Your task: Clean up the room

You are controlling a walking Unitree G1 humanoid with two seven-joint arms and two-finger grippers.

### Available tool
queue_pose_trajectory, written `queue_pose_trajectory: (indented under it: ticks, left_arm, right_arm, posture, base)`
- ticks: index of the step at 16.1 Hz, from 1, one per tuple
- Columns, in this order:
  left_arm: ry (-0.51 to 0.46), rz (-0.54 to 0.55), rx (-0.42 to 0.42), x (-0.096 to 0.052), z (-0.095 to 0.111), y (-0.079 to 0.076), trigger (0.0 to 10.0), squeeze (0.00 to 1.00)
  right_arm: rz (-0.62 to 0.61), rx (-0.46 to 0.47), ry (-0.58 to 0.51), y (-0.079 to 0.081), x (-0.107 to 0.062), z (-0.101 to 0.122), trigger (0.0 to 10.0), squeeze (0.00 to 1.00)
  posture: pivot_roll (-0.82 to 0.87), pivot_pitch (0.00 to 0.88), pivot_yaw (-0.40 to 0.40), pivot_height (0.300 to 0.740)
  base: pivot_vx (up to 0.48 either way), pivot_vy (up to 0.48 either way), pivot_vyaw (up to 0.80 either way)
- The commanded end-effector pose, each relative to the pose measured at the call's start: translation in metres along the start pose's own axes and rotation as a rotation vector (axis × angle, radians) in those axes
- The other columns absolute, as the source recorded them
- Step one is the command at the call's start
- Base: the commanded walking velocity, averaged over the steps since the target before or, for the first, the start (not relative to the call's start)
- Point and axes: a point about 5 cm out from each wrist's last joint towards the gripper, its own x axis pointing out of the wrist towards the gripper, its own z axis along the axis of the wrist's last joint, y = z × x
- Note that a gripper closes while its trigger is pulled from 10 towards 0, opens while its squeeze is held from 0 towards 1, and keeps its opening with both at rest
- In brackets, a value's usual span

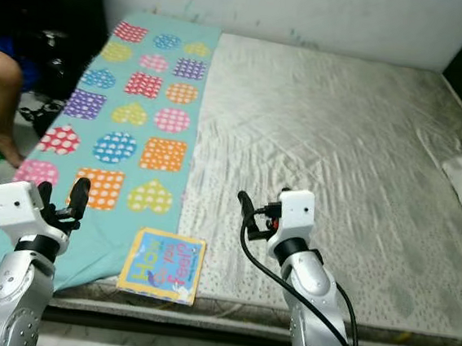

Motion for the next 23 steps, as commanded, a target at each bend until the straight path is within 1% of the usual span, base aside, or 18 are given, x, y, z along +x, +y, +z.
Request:
queue_pose_trajectory:
  ticks: [1,4,8,11,23]
  left_arm:
    - [0.008,-0.017,-0.007,-0.0022,0.0000,-0.0041,10.0,0.00]
    - [0.012,-0.024,-0.006,-0.0023,-0.0004,-0.0062,10.0,0.00]
    - [0.015,-0.024,-0.005,-0.0029,-0.0011,-0.0073,10.0,0.00]
    - [0.023,-0.034,-0.008,-0.0019,-0.0027,-0.0084,10.0,0.00]
    - [0.012,-0.028,-0.010,0.0007,-0.0002,-0.0096,10.0,0.00]
  right_arm:
    - [-0.009,-0.004,0.007,-0.0043,-0.0036,-0.0005,10.0,0.00]
    - [-0.001,-0.014,0.017,-0.0039,-0.0031,-0.0012,10.0,0.00]
    - [-0.027,-0.010,0.046,-0.0094,-0.0074,-0.0053,10.0,0.00]
    - [-0.023,-0.014,0.046,-0.0100,-0.0062,-0.0051,10.0,0.00]
    - [-0.011,-0.027,0.038,-0.0084,-0.0023,-0.0018,10.0,0.00]
  posture:
    - [-0.09,0.182,-0.073,0.740]
    - [-0.09,0.178,-0.089,0.740]
    - [-0.09,0.175,-0.101,0.740]
    - [-0.09,0.172,-0.097,0.740]
    - [-0.10,0.190,-0.092,0.740]
  base:
    - [0.000,0.255,0.00]
    - [0.000,0.275,0.00]
    - [0.000,0.293,0.00]
    - [0.000,0.399,-0.80]
    - [0.000,0.000,0.00]
